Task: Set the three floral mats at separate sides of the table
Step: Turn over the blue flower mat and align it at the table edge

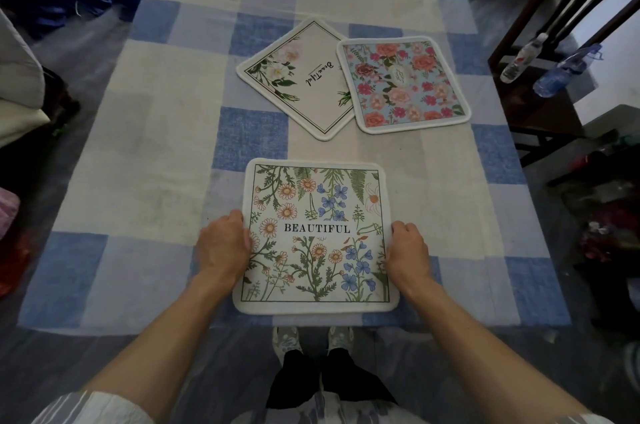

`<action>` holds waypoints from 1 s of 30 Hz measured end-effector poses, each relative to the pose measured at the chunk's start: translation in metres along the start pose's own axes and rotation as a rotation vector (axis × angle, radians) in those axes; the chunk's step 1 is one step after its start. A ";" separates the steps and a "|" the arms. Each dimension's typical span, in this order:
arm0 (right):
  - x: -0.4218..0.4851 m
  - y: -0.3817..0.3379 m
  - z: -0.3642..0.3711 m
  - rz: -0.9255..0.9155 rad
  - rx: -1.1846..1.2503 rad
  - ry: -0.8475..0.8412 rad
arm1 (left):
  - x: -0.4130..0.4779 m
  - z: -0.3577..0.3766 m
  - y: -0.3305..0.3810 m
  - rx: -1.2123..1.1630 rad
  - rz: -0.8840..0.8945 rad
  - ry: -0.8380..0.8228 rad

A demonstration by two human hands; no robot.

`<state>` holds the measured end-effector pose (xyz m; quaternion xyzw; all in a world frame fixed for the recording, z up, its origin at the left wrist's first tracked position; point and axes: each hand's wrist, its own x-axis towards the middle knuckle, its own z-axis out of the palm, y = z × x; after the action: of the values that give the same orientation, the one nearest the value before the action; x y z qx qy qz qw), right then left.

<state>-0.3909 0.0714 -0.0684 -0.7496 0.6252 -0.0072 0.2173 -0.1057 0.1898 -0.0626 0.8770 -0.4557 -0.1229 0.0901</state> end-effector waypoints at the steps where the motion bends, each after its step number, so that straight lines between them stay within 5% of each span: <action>1: 0.002 0.000 -0.001 -0.009 -0.002 0.007 | -0.002 -0.001 0.001 -0.008 -0.006 -0.004; 30: -0.002 -0.001 0.003 -0.090 -0.132 -0.017 | -0.004 0.010 0.003 -0.024 0.141 -0.083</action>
<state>-0.3897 0.0746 -0.0699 -0.7898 0.5879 0.0304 0.1721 -0.1127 0.1909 -0.0712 0.8356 -0.5183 -0.1581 0.0901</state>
